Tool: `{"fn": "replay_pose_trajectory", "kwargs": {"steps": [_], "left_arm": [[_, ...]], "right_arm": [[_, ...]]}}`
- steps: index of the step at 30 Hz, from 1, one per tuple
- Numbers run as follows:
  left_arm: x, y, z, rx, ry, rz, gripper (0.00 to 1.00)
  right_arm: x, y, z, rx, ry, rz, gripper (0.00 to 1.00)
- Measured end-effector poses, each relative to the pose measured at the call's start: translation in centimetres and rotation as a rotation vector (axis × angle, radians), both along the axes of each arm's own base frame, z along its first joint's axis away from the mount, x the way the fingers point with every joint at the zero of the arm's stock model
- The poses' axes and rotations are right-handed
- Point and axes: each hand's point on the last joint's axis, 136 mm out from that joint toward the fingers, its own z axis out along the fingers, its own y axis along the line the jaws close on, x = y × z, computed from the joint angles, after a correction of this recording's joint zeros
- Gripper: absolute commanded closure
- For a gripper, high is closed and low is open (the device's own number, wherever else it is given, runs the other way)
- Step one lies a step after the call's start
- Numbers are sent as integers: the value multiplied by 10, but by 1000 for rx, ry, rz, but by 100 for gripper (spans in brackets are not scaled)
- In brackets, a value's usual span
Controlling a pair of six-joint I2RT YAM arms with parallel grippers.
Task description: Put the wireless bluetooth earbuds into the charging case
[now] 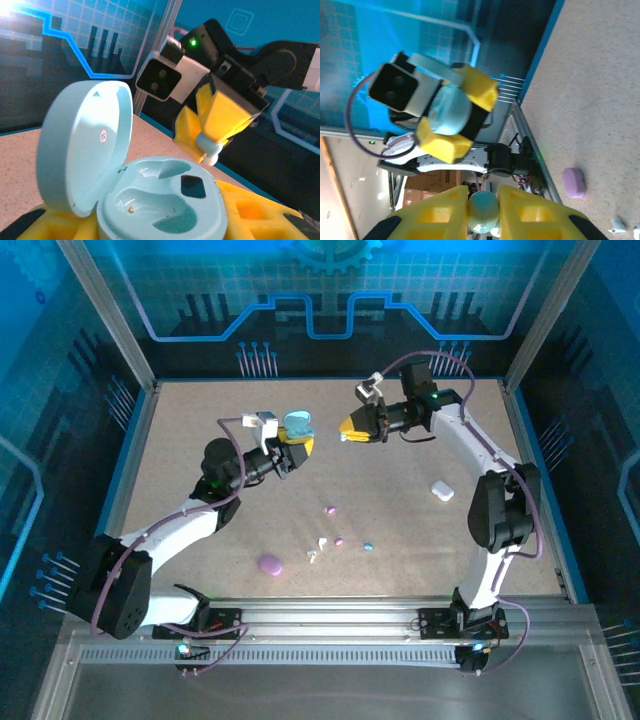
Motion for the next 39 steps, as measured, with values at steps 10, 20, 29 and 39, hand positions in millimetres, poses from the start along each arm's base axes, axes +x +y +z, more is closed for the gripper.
{"fn": "replay_pose_trajectory", "kwargs": {"steps": [10,20,29,39], "left_arm": [[-10,-18,5,49,-78,-56,66],[-21,-34,1,122,-154,-95,66],[-22,-38,4,145,-187,-101,66],[-24,-41,5,164,-220,-102,66]], "right_arm": [[-17,12,33,39,-54,56,79],[-17,14,30,6,-29,40,79],[-19,10,35,-59,-35,-27,79],[-20,9,24,-137,-28,-94,79]]}}
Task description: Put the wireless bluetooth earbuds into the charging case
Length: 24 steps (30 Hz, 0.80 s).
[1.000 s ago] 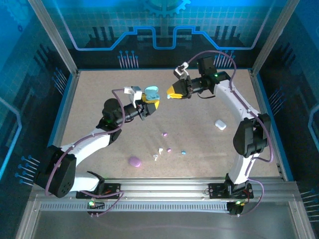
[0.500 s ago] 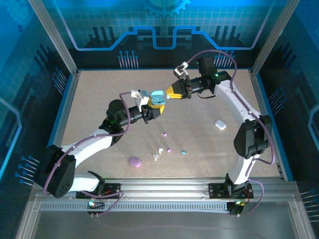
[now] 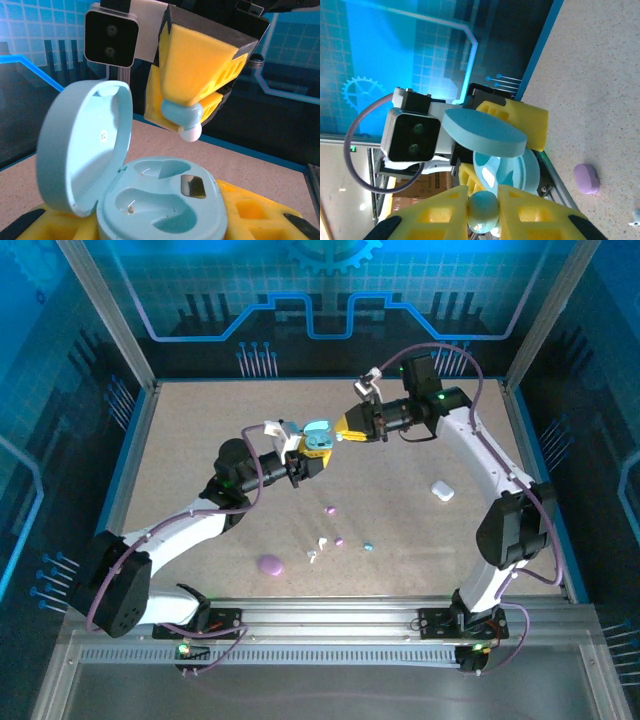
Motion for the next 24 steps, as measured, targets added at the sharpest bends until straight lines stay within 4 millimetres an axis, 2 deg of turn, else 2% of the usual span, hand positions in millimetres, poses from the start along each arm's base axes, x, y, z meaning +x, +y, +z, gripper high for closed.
{"fn": "replay_pose_trajectory", "kwargs": {"steps": [8,15,24], "left_arm": [[-2,-7,-2,8,-37,-24,65],[-4,-9,2,-1,-57,-42,65],[-3,-11,-1,-12,-37,-52,65]], "right_arm": [[-13,9,7,-60,-152,-13,79],[-8,9,-3,-128,-205,-45,79],[-7,8,-7,-162,-239,-59,79]]}}
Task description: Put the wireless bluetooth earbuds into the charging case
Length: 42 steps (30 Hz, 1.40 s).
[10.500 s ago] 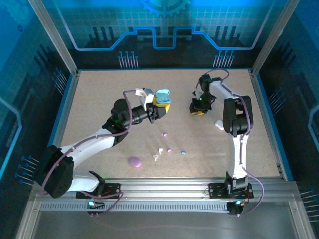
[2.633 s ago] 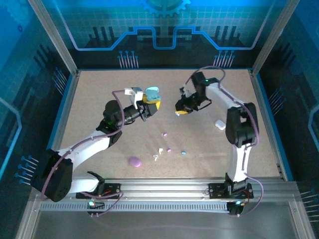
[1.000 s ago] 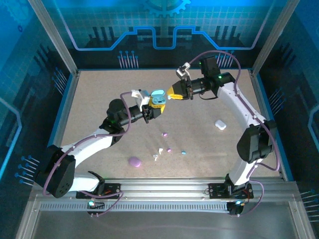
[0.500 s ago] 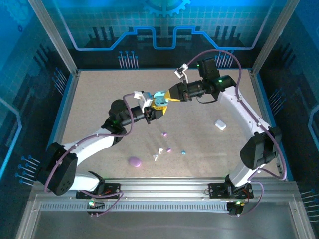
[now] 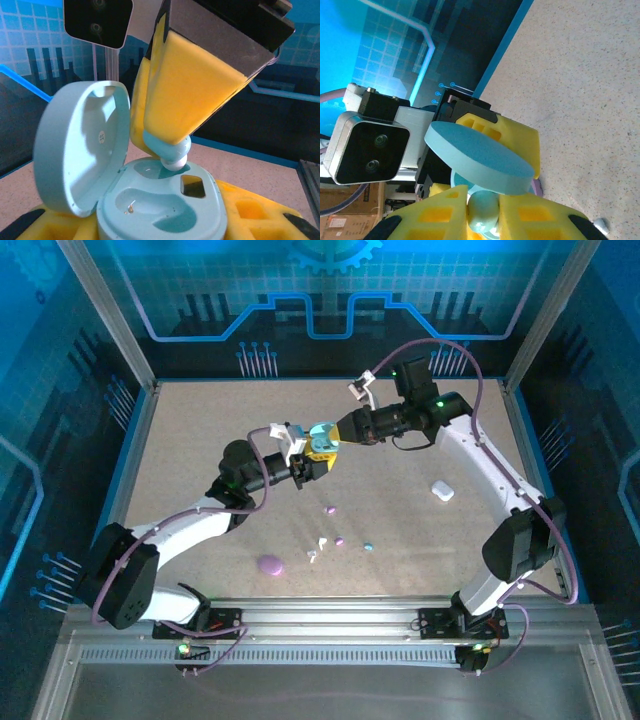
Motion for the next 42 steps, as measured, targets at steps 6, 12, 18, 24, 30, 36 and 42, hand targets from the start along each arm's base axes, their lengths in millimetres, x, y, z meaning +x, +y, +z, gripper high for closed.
{"fn": "replay_pose_trajectory", "kwargs": {"steps": [6,12,18,24,30,36,42], "left_arm": [[0,-1,0,-6,4,-5,65],[0,-2,-4,-10,29,-14,65],[0,-3,-3,-12,26,-20,66],[0,-3,-3,-19,34,-22,66],[0,-3,-3,-21,40,-23,66],[0,-3,-3,-21,40,-22,66],[-1,-3,2,-33,16,-23,66]], "right_arm": [[-1,1,-1,-18,-21,-5,76],[-1,-1,-5,-52,-34,-12,72],[-2,0,-4,-72,-53,-10,69],[-3,-1,-3,-82,-59,-10,68],[-3,-1,-3,-93,-68,-15,65],[-2,-4,-2,-111,-74,-32,60],[0,-8,-3,-140,-80,-61,55]]}}
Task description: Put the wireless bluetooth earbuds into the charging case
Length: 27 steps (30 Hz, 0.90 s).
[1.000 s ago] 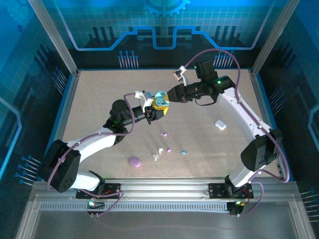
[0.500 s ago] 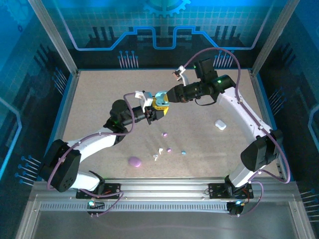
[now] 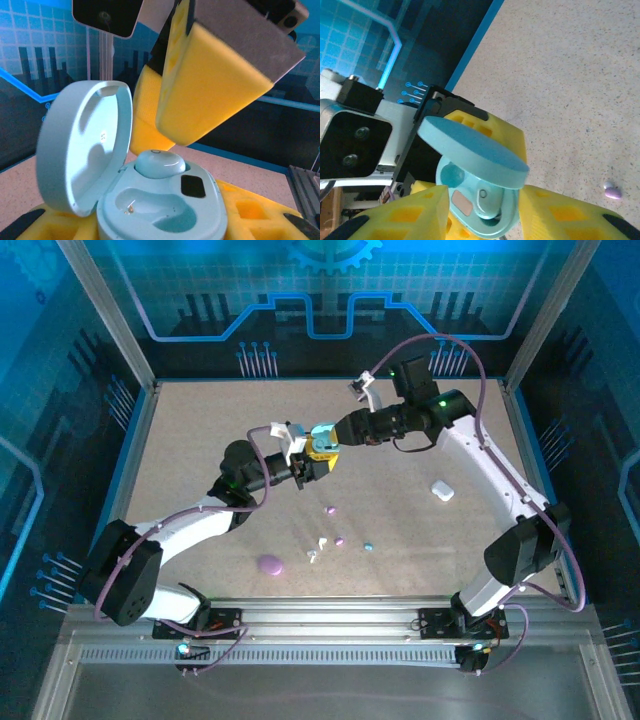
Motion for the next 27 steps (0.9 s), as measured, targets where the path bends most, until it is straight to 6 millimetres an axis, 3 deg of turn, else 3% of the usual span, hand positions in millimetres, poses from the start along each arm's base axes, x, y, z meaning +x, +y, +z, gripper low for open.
{"fn": "replay_pose_trajectory", "kwargs": {"steps": [6,11,15,18,21,24,27], "left_arm": [[0,0,3,-6,-11,0,67],[1,1,3,-6,-10,12,67],[5,3,3,-7,-8,39,67],[6,7,3,-11,-9,63,67],[4,11,4,-16,-11,81,66],[1,15,6,-22,-17,94,66],[-3,18,8,-27,-20,99,66]], "right_arm": [[0,-3,3,-9,-16,-13,54],[-10,-13,24,2,-96,-41,54],[-24,-43,38,3,-173,-136,57],[-28,-74,26,-35,-170,-267,60],[-29,-95,-21,-94,-40,-376,61],[-40,-99,-95,-185,172,-408,61],[-68,-92,-166,-317,364,-377,61]]}}
